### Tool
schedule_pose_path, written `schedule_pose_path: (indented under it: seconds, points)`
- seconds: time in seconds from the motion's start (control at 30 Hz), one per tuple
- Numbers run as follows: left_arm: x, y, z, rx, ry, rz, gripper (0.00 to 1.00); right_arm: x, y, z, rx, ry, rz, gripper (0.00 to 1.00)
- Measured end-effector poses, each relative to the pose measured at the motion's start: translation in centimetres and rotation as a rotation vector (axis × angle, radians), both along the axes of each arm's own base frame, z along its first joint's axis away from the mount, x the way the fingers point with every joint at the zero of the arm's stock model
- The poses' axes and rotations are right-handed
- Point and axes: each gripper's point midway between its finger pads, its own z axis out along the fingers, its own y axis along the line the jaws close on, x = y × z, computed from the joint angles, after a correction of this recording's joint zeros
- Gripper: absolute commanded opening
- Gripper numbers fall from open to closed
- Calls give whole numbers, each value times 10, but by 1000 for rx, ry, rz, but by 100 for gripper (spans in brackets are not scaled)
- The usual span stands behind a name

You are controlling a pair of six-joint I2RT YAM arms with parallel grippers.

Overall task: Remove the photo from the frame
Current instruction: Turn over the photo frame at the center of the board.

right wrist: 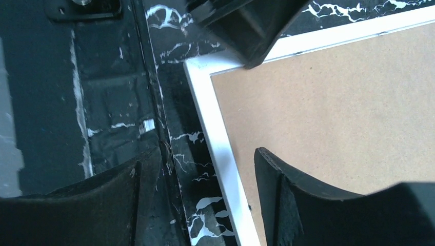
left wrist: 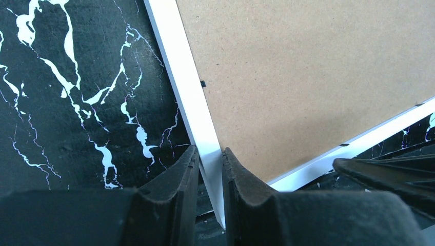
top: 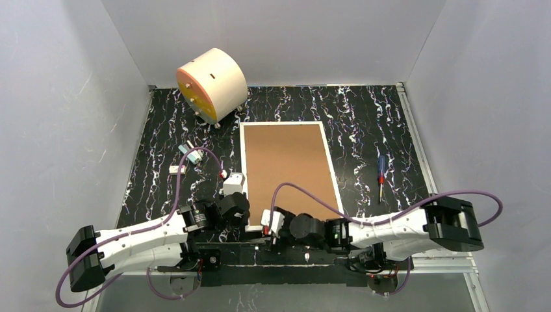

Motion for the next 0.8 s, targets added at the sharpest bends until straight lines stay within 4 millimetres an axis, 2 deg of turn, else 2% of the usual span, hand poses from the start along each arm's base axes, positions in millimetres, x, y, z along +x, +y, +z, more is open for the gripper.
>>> schedule_pose_path:
  seconds: [0.13,0.23,0.43,0.53,0.63,0.77,0.8]
  points:
    - [0,0,0,-2,1,3,0,-7,-4,-20,-35,-116,23,76]
    - [0,0,1,-7,1,5,0,-5,-5,-30,-55,-205,20,76]
    - [2,-7,8,-45,-12,2,0,20,-3,-43,-81,-396,-46,76]
    - [2,-10,10,-60,-14,0,0,31,0,-50,-95,-501,-63,80]
    - [2,-10,11,-68,-14,6,0,37,0,-46,-79,-585,-83,79]
    - [4,-4,14,-65,-28,30,44,39,-3,-35,-55,-556,-126,76]
    - [5,-1,15,-62,-36,43,55,38,-2,-27,-32,-530,-140,76]
